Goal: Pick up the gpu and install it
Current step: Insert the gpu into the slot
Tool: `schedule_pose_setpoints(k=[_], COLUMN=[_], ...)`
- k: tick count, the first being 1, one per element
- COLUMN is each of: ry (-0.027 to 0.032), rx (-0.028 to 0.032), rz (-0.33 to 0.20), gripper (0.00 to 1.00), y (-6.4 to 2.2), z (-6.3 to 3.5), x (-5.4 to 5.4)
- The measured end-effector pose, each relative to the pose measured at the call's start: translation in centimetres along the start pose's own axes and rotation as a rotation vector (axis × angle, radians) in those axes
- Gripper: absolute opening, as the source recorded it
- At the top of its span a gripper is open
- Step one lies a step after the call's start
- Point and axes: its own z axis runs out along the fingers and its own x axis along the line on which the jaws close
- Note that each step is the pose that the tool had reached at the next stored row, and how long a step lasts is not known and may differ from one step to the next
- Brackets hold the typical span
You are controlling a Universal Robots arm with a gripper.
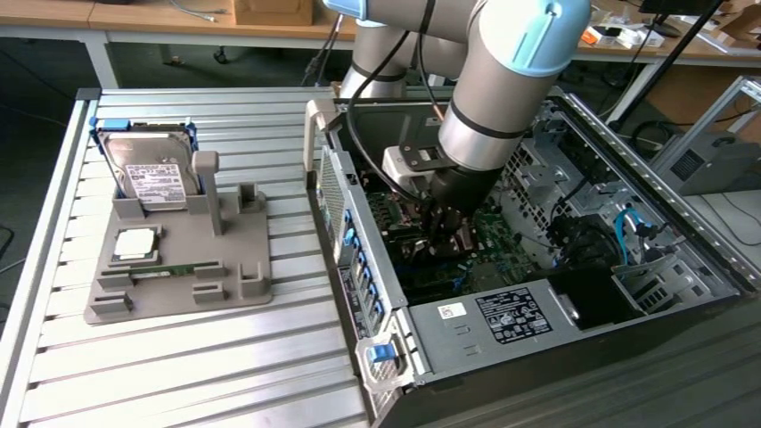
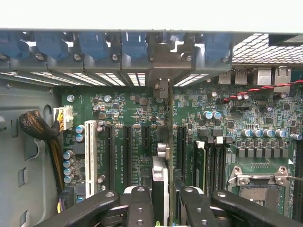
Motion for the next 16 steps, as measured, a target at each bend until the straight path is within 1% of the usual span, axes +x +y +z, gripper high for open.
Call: schedule_pose_setpoints(k=[16], ry=[-0.0002], rx=[0.0002], rz=[0.0], gripper=[0.27], y=[0.02], z=[0.31], x=[0.01])
